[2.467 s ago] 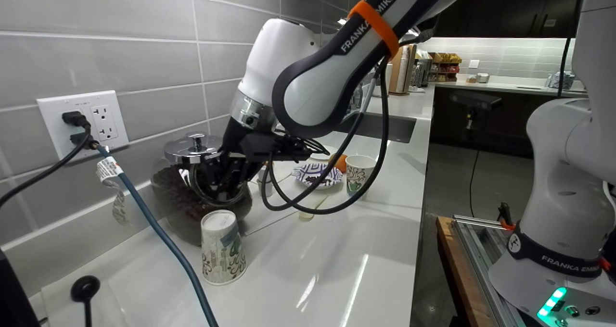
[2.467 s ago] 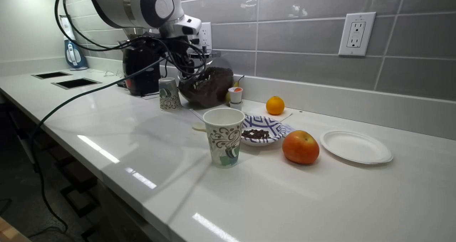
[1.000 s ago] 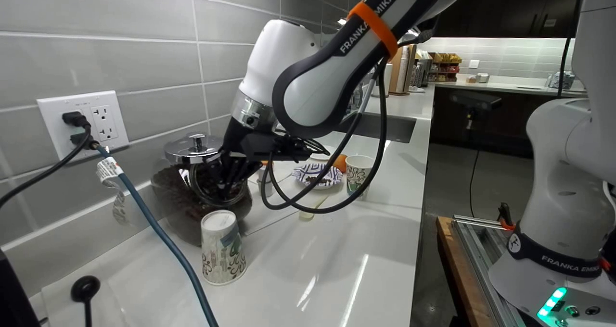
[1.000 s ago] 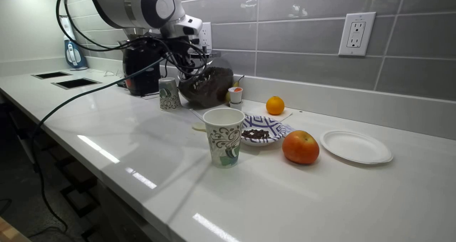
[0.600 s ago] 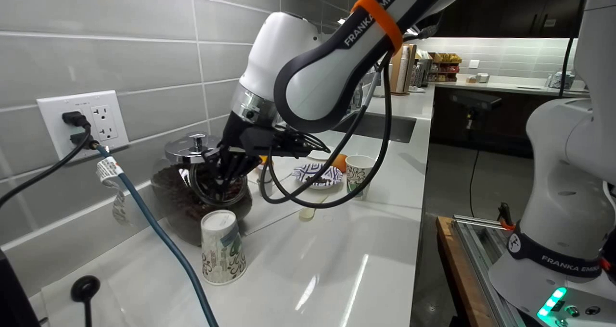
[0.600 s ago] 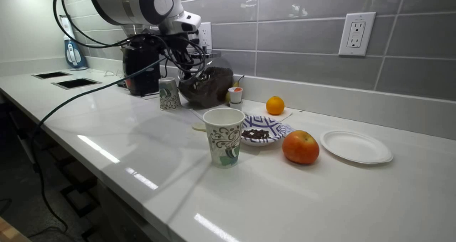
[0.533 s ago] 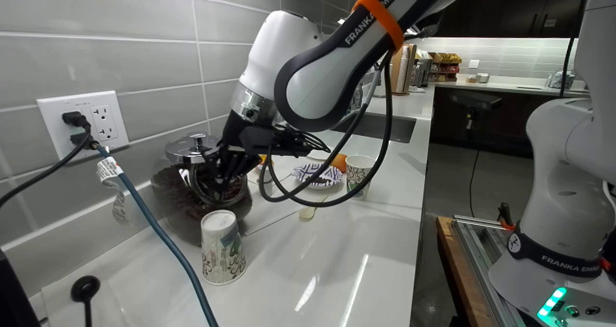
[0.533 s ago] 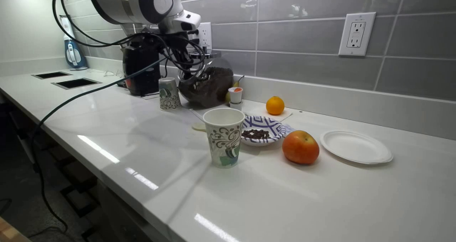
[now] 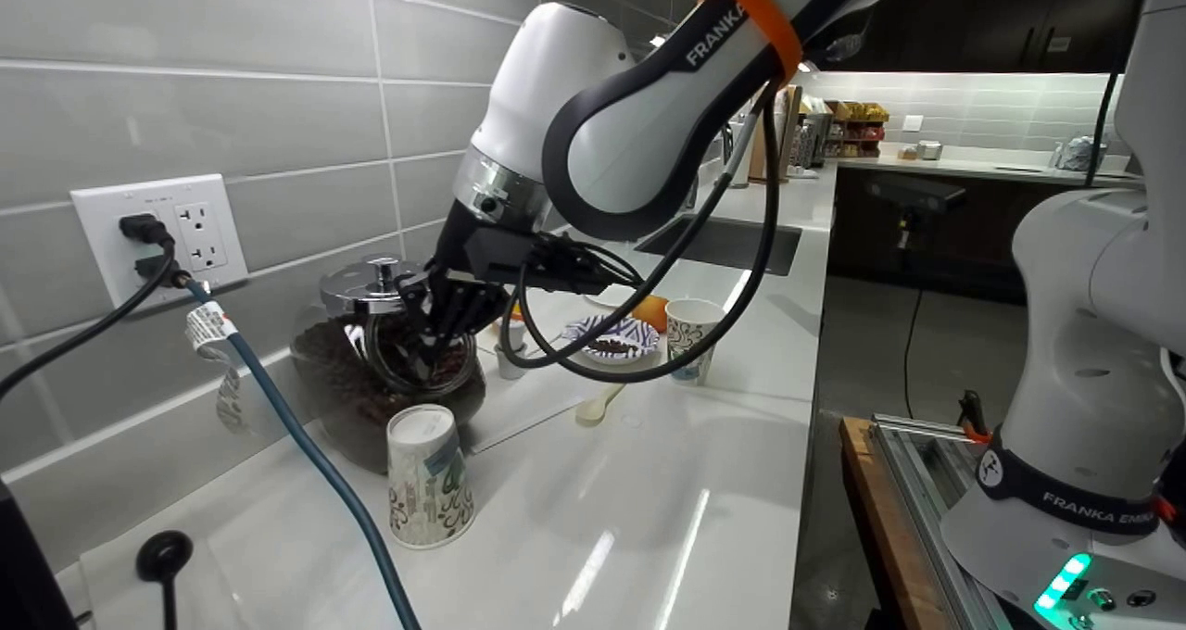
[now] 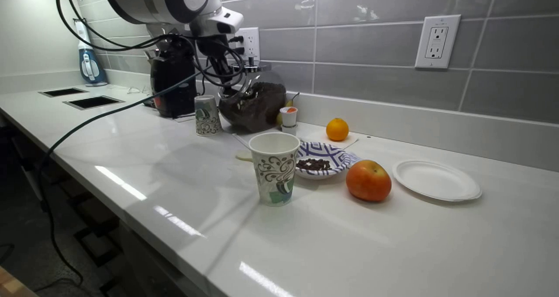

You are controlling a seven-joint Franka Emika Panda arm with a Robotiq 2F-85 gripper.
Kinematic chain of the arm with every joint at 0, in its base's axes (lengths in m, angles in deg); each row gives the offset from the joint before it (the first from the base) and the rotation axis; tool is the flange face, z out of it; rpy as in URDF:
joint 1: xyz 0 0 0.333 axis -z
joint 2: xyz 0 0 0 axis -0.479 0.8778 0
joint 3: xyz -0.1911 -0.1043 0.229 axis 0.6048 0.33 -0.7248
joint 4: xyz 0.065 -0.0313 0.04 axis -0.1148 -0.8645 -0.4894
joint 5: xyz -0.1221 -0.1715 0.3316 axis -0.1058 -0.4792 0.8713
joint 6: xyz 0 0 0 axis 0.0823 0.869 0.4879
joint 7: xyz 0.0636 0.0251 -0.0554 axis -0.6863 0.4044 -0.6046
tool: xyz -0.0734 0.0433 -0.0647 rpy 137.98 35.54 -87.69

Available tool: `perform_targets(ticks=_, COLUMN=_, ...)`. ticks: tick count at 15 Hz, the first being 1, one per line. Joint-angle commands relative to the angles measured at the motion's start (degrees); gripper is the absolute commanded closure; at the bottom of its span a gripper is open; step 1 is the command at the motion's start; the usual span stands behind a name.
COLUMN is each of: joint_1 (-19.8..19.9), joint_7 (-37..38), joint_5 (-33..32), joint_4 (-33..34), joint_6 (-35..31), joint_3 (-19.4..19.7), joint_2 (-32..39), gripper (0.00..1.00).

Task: Scoop some of the contents in the jar and pour them in the bowl

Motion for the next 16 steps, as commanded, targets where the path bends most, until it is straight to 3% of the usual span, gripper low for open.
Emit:
perform_targets(ticks=1, joint_1=1.1, joint_7=-1.6, joint_5=4.72, joint_4=-1.48, joint_6=1.41, joint_3=-2.22, joint_2=-2.24, gripper=0.96)
perform_targets(ticks=6, joint_1=1.45, joint_7=0.05, joint_5=7.87, joint_4=-1.51, joint_6=2.1, joint_3=-2.46, joint_2=-2.82, gripper=0.97)
perform_targets(ticks=10, joint_1=0.15, joint_7=7.15, joint_5=3.23, joint_4=-1.64, joint_6=4.36, joint_3=0.23, joint_2=-3.21, gripper=0.96)
perform_targets(ticks=13, joint_1=0.72, joint_7=9.89, joint_5=0.57, joint_4=-1.08, joint_6=5.28, joint_3=-0.17, joint_2=-2.99, gripper=0.97)
perform_targets(ticks=16, joint_1=1.55, joint_7=7.11, joint_5=4.62, joint_4=0.02, joint_6=7.09, joint_3=-1.77, joint_2=-2.14, gripper=0.97)
